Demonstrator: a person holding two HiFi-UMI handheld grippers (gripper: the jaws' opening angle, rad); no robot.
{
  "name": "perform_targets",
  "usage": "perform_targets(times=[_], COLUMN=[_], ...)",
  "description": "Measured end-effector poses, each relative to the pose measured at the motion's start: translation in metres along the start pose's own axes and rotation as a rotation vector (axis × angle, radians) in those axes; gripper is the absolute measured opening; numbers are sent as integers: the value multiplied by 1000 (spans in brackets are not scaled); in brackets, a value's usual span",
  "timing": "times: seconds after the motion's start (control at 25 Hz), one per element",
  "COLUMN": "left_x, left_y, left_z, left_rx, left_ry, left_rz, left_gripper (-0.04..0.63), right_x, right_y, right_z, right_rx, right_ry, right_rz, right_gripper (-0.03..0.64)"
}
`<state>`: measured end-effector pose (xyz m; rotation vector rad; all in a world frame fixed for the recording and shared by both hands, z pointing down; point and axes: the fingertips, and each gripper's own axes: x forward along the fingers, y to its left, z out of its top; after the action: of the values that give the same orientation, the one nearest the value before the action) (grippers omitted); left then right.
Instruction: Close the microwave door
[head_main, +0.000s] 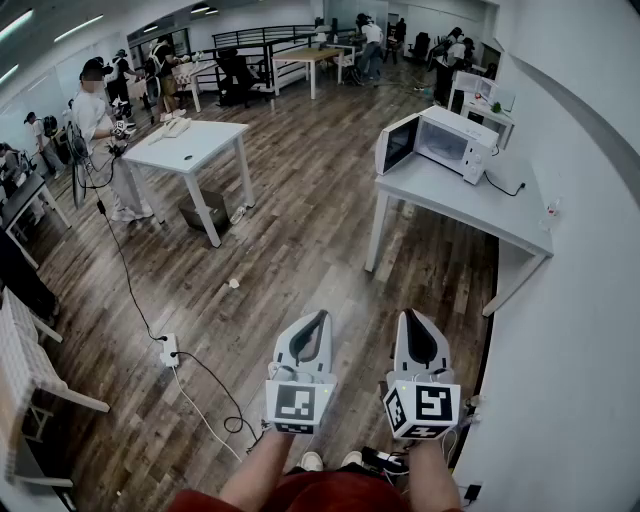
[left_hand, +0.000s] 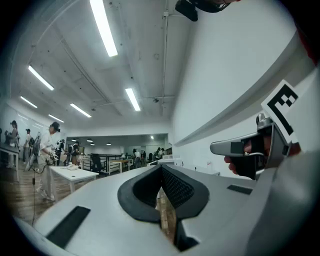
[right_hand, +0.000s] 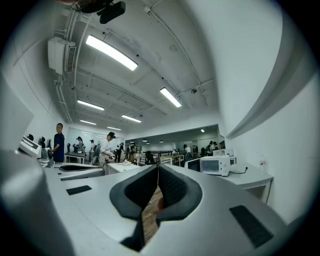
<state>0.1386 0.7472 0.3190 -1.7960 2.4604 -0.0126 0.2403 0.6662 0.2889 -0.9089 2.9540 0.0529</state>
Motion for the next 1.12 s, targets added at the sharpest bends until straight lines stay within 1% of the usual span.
perform_targets(times=[0.16, 0.32, 0.48, 0.64, 0.84, 0.96, 1.12], left_x=[-3, -9, -13, -18, -22, -17, -6], left_y=[4, 12, 23, 26, 31, 34, 39], left_z=[0, 0, 4, -3, -11, -21, -20], left_rx=[-17, -16, -29, -28, -36, -36, -24], left_ry=[-4, -8, -26, -9, -8, 8, 5], left_rz=[-1, -6, -6, -19, -35, -38, -40], left_gripper=[26, 26, 26, 26, 26, 26, 26], right_x=[0, 0, 2, -3, -10, -6, 7], right_y=[6, 18, 29, 30, 36, 34, 32], right_z=[1, 0, 1, -5, -10, -17, -20], right_rx=[-9, -18, -18, 13, 19, 20, 16], right_ry=[2, 5, 2, -1, -3, -1, 0], right_rz=[-1, -3, -8, -35, -64, -69, -69], right_gripper=[28, 29, 28, 28, 29, 29, 29])
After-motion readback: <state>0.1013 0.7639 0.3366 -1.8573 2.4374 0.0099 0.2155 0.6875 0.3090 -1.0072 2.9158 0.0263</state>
